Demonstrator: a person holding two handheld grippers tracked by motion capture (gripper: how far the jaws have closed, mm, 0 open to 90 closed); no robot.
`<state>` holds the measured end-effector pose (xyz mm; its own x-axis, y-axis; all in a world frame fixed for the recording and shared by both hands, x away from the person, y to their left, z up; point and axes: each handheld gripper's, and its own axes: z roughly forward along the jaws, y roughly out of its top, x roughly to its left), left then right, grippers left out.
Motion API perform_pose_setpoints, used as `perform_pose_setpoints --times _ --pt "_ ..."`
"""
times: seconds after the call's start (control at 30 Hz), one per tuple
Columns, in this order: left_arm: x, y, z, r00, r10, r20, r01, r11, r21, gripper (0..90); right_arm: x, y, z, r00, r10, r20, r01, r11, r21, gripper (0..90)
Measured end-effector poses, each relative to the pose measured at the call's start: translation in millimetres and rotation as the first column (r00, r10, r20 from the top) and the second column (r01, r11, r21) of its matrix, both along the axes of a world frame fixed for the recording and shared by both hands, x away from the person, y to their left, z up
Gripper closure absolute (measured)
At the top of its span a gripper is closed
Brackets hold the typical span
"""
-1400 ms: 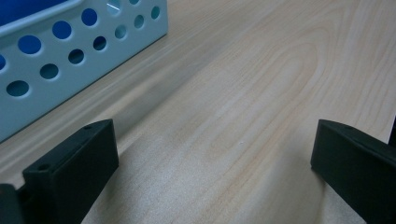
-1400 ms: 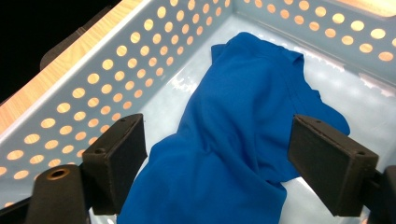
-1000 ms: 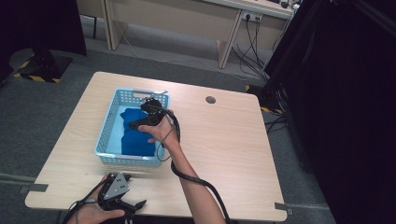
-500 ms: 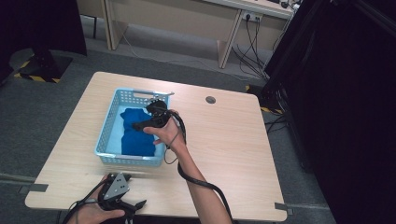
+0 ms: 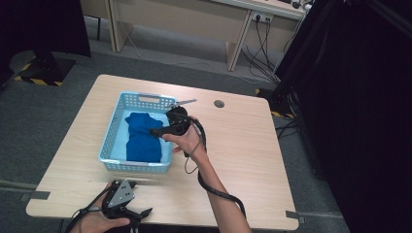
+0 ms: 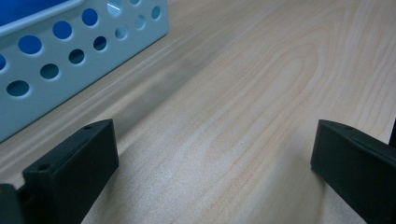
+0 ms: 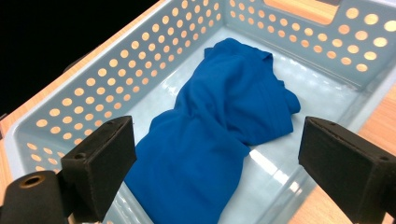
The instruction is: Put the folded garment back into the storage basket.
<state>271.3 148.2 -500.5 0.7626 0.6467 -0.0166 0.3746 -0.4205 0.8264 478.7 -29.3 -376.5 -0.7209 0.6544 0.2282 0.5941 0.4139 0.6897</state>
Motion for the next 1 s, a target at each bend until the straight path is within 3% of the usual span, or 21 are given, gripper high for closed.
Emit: perform_pose_setpoints --times 1.0 --pt "0.3 -0.3 0.1 1.0000 0.004 -0.001 -0.004 1.0000 -0.001 0.0 -16.9 -45.2 -2.3 0.9996 0.000 0.027 -0.001 0.9997 0.024 11.4"
